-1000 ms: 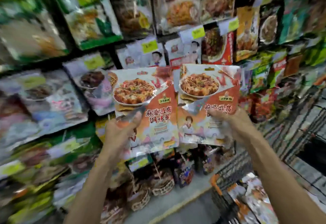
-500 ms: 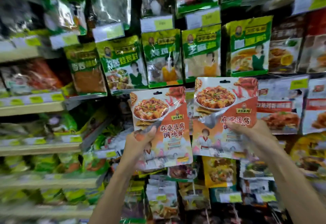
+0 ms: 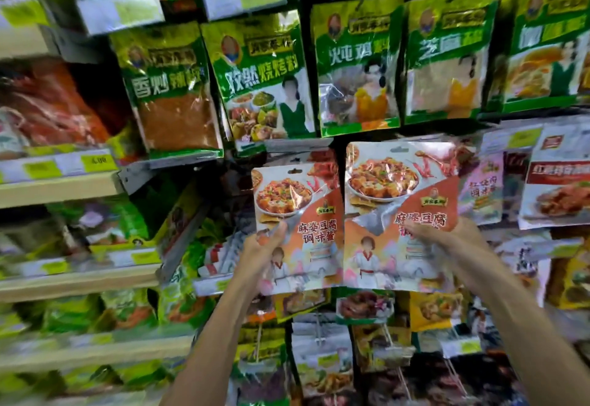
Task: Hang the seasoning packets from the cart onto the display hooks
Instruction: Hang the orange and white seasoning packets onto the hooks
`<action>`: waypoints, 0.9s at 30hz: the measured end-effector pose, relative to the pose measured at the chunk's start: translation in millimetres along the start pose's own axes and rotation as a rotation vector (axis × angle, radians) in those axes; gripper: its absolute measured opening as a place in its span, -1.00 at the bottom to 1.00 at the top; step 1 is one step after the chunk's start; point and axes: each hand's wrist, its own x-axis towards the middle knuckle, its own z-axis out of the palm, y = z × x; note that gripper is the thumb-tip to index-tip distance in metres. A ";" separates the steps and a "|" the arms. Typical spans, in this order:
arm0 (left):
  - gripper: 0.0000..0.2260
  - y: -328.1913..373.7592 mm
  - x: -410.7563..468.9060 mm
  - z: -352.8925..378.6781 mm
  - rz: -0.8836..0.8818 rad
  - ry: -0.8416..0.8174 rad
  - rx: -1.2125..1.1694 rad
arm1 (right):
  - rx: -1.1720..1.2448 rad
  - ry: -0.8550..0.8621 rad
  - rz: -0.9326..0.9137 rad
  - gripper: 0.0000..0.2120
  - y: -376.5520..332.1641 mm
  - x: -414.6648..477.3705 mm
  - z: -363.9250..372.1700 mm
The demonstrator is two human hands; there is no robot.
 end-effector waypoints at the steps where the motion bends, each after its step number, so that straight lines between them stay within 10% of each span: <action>1: -0.54 -0.1 4.5 1.0 -0.001 -0.008 -0.025 | -0.006 0.000 0.001 -0.81 2.7 2.3 1.9; 27: -0.63 -9.7 39.7 29.7 -0.116 0.023 -0.089 | 0.037 -0.019 0.117 -0.68 14.0 24.6 -9.3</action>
